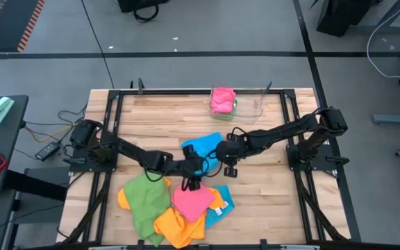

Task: Fold microfiber towels
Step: Fold the top blue towel

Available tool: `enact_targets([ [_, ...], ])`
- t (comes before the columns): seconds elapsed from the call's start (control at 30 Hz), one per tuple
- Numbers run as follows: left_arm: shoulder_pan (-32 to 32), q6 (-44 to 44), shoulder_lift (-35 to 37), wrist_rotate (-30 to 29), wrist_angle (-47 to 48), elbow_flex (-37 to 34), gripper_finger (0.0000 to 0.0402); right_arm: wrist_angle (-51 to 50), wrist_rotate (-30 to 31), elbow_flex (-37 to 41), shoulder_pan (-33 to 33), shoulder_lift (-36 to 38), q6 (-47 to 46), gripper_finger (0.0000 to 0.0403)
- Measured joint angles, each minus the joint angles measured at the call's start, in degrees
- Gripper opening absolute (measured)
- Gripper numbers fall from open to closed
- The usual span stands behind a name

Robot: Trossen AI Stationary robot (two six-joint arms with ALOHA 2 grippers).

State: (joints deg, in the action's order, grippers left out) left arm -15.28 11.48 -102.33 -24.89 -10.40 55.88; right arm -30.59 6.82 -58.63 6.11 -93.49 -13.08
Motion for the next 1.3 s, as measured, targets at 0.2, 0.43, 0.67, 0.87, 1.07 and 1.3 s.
enact_targets([
  [0.2,-0.5,2.1,-3.6,-3.9,-3.9,0.1,0.0279,0.3,0.0,-0.1,-0.1,0.0,-1.9,0.0038],
  [0.43,-0.5,1.7,-10.1,-7.1,-4.9,5.1,0.0279,0.5,0.0,-0.1,-1.3,0.0,-3.6,0.0038],
  [0.67,-0.4,0.5,-15.0,-11.2,6.1,12.1,0.0273,0.1,0.0,-0.1,-1.3,0.0,-3.9,0.0038],
  [0.87,-1.5,3.8,-15.9,-11.2,20.6,14.9,0.0240,0.1,0.0,-0.1,-1.3,0.0,-3.9,0.0038],
  [1.07,-3.4,4.3,-15.6,-11.7,31.5,16.4,0.0211,0.1,0.0,-0.1,-1.2,0.0,-3.6,0.0038],
  [1.3,-5.2,4.4,-15.4,-12.2,36.2,16.5,0.0204,0.1,0.0,-0.1,-1.2,0.0,-3.5,0.0038],
])
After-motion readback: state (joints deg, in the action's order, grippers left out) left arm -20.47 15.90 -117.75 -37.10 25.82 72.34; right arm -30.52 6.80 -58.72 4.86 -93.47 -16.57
